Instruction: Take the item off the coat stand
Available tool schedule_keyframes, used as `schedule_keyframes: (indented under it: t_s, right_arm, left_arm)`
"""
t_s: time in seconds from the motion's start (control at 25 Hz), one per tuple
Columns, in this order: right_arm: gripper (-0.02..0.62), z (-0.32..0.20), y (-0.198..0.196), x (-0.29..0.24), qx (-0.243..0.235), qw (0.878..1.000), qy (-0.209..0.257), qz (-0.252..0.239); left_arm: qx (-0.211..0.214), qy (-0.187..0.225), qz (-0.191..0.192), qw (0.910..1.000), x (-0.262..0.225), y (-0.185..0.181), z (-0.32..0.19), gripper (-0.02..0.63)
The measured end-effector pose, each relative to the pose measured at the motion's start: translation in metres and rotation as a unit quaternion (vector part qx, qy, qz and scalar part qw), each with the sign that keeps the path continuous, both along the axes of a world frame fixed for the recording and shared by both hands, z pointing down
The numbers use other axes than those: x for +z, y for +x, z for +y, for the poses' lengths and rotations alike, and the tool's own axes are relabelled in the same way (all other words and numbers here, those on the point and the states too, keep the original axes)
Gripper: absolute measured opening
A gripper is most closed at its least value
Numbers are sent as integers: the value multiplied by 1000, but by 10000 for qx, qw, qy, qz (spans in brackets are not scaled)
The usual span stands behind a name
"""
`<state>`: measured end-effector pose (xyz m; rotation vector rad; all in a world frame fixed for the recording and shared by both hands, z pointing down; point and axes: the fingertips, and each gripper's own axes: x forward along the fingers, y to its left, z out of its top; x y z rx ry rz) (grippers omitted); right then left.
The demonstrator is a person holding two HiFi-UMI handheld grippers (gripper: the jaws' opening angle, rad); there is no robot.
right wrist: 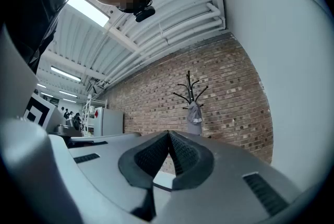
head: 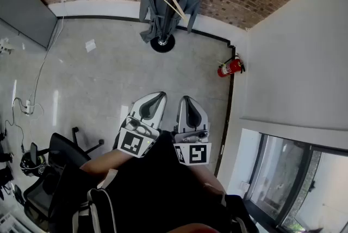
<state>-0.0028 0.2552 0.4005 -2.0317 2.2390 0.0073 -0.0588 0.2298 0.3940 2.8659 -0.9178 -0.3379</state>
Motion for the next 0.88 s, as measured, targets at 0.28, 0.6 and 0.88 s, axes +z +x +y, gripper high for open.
schedule_keyframes:
  t_s: [0.28,0.6,0.88]
  right_arm:
    - [18,15,5,0,-116,9999,10,15]
    - [19,28,15,4,72,9996,78,-264]
    - [20,27,16,9,-3,9995,-28,-313]
  left_arm:
    - [-2,-47,-204,9998,10,7,22,18]
    - [-500,81,-336,9982,8,-16,13,18]
    - [-708,-101,-346,9968,14,-24,8,18]
